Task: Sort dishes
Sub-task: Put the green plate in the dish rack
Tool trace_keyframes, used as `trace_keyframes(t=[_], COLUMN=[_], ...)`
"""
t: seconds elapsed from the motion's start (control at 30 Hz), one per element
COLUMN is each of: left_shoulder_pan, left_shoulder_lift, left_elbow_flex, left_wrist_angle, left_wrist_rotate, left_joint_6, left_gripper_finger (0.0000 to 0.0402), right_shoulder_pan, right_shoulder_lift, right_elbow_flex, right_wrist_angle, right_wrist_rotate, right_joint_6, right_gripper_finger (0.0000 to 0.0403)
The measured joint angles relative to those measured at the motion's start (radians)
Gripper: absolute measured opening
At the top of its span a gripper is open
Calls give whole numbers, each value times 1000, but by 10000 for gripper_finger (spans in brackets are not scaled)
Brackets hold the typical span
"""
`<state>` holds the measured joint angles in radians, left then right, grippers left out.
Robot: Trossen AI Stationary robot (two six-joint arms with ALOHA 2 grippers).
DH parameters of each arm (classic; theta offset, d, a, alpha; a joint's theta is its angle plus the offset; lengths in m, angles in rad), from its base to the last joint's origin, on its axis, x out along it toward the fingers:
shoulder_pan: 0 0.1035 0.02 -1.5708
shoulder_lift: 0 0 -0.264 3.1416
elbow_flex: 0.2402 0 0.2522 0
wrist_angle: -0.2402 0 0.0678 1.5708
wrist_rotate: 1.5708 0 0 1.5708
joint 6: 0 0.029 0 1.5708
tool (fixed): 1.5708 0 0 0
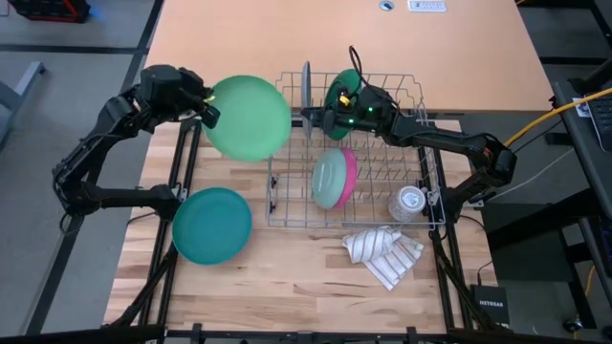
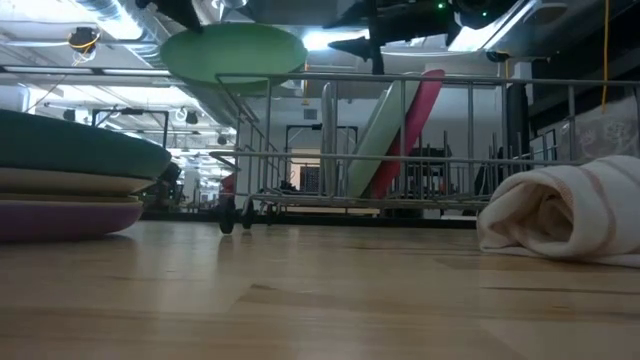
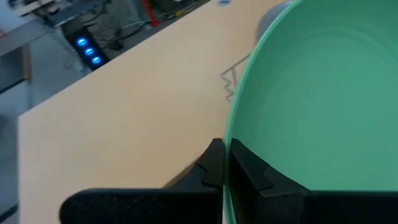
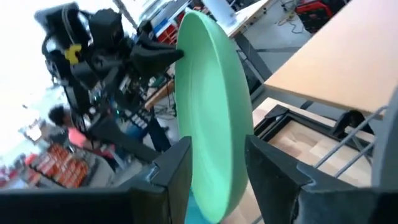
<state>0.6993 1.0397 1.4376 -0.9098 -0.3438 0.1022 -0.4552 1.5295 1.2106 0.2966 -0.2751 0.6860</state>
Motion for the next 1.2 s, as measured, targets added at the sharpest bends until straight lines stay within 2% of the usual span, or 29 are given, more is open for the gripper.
trace_keyframes(t=[0.23,0.63,1.07,1.2], left_shoulder_pan=[-74,-157,-250,-262], left_shoulder_lift=[0,0,1,1], left_elbow_flex=[0,0,0,0], left_wrist_angle=[2,3,12,16], left_wrist_rotate=[0,-13,1,1], left_joint_6=[-37,-77,-100,-107], left_gripper_finger=[0,0,0,0], right_shoulder_pan=[49,111,116,116], right_shoulder_lift=[0,0,0,0], right_elbow_flex=[0,0,0,0], right_wrist_angle=[-9,-17,-32,-32], right_wrist_rotate=[1,160,183,165], right_joint_6=[-103,-118,-116,-116], right_gripper_finger=[152,152,151,127])
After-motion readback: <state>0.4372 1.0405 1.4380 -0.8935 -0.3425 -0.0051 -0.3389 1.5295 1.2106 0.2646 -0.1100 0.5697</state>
